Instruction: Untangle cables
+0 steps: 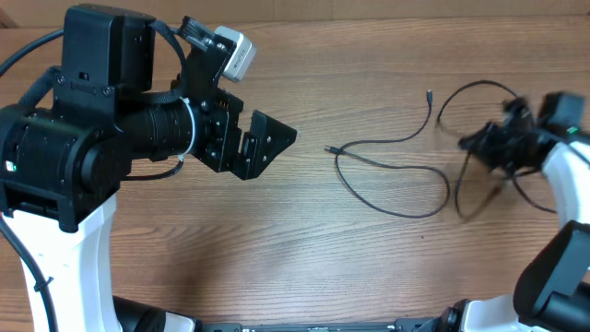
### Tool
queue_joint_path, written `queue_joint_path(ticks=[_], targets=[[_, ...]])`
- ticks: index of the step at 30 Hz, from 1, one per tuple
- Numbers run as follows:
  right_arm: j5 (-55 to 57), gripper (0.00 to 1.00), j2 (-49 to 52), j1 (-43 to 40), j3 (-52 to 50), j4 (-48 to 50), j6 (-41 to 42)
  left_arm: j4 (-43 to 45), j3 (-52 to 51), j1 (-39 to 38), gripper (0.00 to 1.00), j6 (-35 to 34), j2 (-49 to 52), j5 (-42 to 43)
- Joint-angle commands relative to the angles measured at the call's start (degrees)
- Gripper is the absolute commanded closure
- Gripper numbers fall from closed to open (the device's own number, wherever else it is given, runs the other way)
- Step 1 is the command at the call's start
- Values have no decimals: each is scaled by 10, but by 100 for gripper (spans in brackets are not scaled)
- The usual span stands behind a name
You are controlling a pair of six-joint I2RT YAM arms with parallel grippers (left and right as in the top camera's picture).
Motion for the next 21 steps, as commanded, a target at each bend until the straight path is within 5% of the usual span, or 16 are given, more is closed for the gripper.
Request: queue_joint_path(ticks=[1,10,17,21], targets=[[-36,96,-5,-42,111,-16,4,-1,0,1,0,13,-5,8],[25,96,-5,-236,317,-28,51,-1,0,1,0,8,-5,9],[44,96,-5,-381,330,8,53,-1,0,1,0,6,-5,9],[176,96,-5,-426,330,-2,137,-1,0,1,0,6,-5,9]])
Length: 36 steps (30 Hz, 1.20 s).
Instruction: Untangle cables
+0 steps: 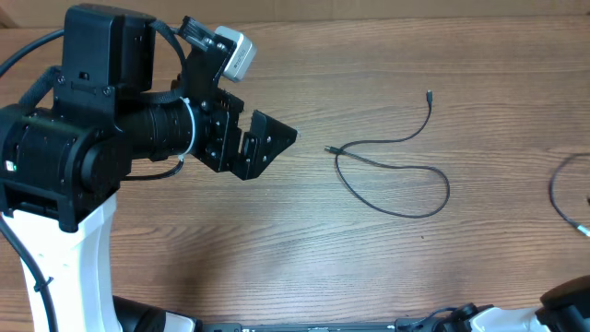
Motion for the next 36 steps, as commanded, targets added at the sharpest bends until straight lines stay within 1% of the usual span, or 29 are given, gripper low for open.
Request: queue_joint_path(ticks=[1,4,7,9,10,12,15,17,19,22,25,27,32,33,36], targets=[[92,96,-5,-22,12,-1,53,-1,0,1,0,7,-5,10],[90,96,-5,-26,12,6,50,-1,0,1,0,7,-5,21],[90,96,-4,-20,12,4,22,-1,0,1,0,7,-5,38],[90,96,-3,-18,12,5,21,-1,0,1,0,6,-5,43],[90,93,-2,-18,12,5,21,-1,0,1,0,3,-5,43],[90,0,3,-18,12,12,21,-1,0,1,0,-2,-5,43],[86,0,12,-18,12,8,21,-1,0,1,0,-2,-5,43],[58,0,16,-17,12,4,13,-1,0,1,0,-2,-5,43],[-17,0,16,-13,12,7,-27,-1,0,1,0,-2,-5,43],[-153,0,16,-1,12,16,-70,-1,0,1,4,-2,-7,43],[-231,0,16,31,12,11,-97,-1,0,1,4,2,-11,39],[-237,0,16,69,12,-6,-113,-1,0,1,4,14,-16,36],[-217,0,19,193,12,-98,-223,-1,0,1,3,19,-20,16],[-203,0,23,226,12,-122,-235,-1,0,1,3,19,-20,16],[-156,0,40,316,10,-174,-239,-1,0,1,3,18,-20,15]])
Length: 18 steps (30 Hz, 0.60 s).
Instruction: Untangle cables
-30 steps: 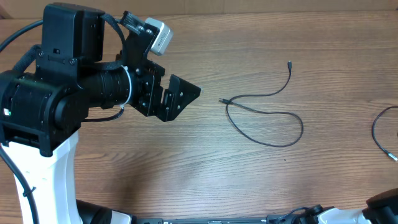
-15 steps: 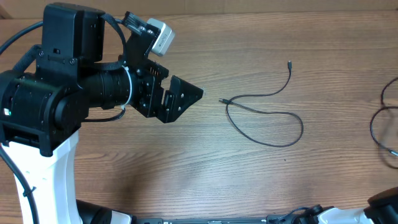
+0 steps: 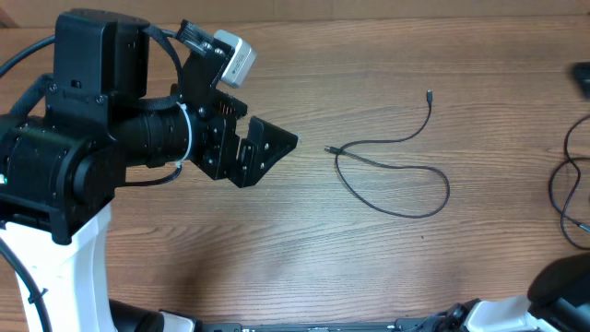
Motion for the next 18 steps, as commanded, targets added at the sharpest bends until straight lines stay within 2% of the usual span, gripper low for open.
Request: queue_joint_path(ticks=[1,7,11,18], targets=[[48,0,23,86,6,-33,-45,-1,0,1,3,12,-9,-6],[146,0,57,248,-18,-114,-81,-1,0,1,3,11,-9,-13],[198,0,62,329,-42,-135,-80,-1,0,1,3,11,-9,-13],[202,0,63,440,-108,-128,-63,-1,0,1,3,11,-9,-12]])
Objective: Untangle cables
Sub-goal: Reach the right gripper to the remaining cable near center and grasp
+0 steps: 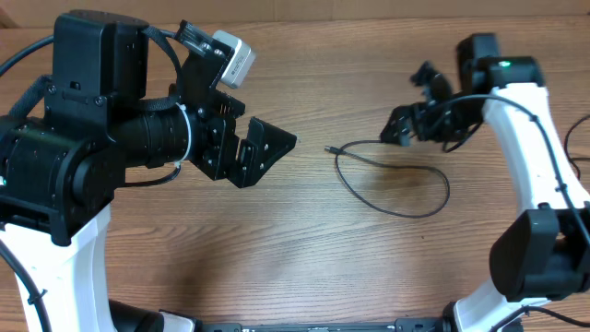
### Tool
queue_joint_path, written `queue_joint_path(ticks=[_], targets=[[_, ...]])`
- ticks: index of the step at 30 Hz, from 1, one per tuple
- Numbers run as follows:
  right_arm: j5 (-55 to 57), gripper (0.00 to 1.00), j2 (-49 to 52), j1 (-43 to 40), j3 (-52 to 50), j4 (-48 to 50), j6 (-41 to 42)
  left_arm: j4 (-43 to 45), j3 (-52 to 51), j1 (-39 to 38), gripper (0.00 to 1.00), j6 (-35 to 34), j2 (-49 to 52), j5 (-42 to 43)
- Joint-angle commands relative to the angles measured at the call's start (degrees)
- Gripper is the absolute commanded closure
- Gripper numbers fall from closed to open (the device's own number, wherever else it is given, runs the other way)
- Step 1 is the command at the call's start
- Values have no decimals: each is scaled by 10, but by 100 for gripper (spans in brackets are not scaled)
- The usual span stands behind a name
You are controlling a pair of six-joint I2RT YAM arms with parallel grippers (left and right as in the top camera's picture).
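A thin black cable (396, 210) lies in a loop on the wooden table; one plug end (329, 148) points left at mid-table. Its far end runs up under my right gripper (407, 109), which hovers over that stretch with its jaws apart and nothing seen between them. A second black cable (569, 152) shows only as a curve at the right edge, apart from the first. My left gripper (267, 148) hangs open above the table, left of the plug end, holding nothing.
The bulky left arm (92, 157) fills the left third of the view. The right arm (525, 120) reaches in from the lower right and arches over the table's right side. The table's far edge (369, 20) runs along the top.
My right arm, then almost out of view at the right edge, now reaches in over the upper end of the looped cable. The left arm has not moved.
My right gripper was first at the right over a tangle of two cables. Then one cable lay alone in mid-table and the other only showed at the right edge, the arm gone from view. The arm stayed away, and now it is back over the middle cable.
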Motion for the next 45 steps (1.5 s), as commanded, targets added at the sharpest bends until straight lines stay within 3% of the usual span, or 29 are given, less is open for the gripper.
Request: queue_joint_path(ticks=[1,5,9,14,27,32,37,41,45], targets=[[16,0,-2,43,-35,14,4,-1,0,1,3,7,-8,-4],[53,0,-2,93,-94,85,65,-1,0,1,3,7,-8,-3],[80,28,-2,127,-149,172,143,-1,0,1,3,7,-8,-4],[80,24,-2,145,-193,235,181,-1,0,1,2,7,-8,-4],[76,27,-1,182,-270,307,205,-1,0,1,2,7,-8,-2],[76,39,-1,194,-290,337,228,-1,0,1,2,7,-8,-1],[76,39,0,201,-302,355,228,-1,0,1,2,7,-8,-1],[76,53,0,201,-312,384,236,-1,0,1,1,7,-8,16],[76,50,2,201,-319,413,236,-1,0,1,1,7,-8,20]])
